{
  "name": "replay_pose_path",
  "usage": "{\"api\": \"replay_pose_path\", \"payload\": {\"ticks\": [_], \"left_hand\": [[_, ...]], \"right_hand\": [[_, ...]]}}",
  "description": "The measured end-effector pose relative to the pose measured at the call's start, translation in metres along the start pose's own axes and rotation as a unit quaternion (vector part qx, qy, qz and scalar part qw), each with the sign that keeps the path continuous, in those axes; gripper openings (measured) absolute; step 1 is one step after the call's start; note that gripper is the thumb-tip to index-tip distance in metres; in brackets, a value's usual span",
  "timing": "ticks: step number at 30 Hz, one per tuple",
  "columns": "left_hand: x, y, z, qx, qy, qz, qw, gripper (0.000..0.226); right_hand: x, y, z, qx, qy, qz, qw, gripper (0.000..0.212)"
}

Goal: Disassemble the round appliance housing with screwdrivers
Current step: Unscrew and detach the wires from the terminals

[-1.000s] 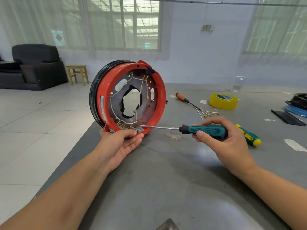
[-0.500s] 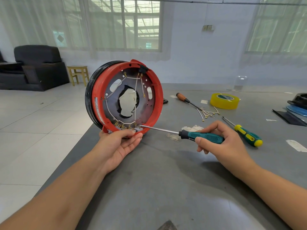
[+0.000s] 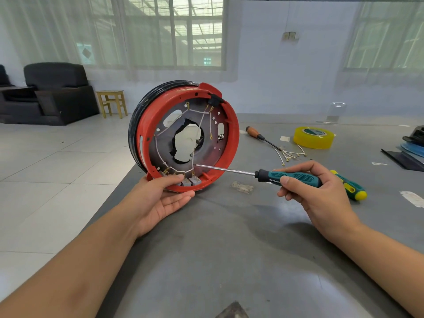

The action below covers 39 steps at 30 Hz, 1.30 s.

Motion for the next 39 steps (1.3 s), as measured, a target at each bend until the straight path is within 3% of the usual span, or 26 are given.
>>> {"api": "replay_pose_path", "payload": {"ticks": [3,8,14,19,29,33,37,39], "left_hand": [[-0.004,-0.001,0.002,0.004,0.000,0.016,1.000,0.026],[-0.004,-0.002,0.002,0.010,0.034,0.026,0.999,0.055],[-0.004,0.000,0.003,0.011,0.055,0.041,0.998,0.062],[0.000,0.000,0.003,0.032,0.049,0.069,0.996,0.061],[0.000,0.000,0.009,0.065,0.029,0.058,0.996,0.087],[-0.001,0.000,0.011,0.075,0.027,0.064,0.995,0.089],[-0.001,0.000,0.010,0.086,0.021,0.064,0.994,0.084],[0.000,0.000,0.009,0.091,0.020,0.063,0.994,0.081]], "right_hand": [[0.000,0.000,0.000,0.002,0.004,-0.005,1.000,0.032],[0.004,0.003,-0.003,-0.006,0.017,-0.016,1.000,0.037],[0.006,0.006,-0.006,-0.023,0.024,-0.043,0.999,0.036],[0.003,0.002,-0.003,-0.023,0.023,-0.060,0.998,0.021],[-0.001,0.000,0.007,-0.018,0.014,-0.061,0.998,0.038],[0.001,0.005,0.008,-0.025,0.020,-0.063,0.997,0.032],[0.005,0.012,0.006,-0.037,0.029,-0.076,0.996,0.012],[0.006,0.016,0.006,-0.046,0.025,-0.090,0.995,0.014]]}}
Point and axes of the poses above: each hand's wrist, its own z-axis towards the middle knuckle, its own x-axis out of the palm, y = z × x, the point moved 8 cm from there along z, towards the middle knuckle, and after that the axes turned 10 degrees about -y, right-handed, at the moved point
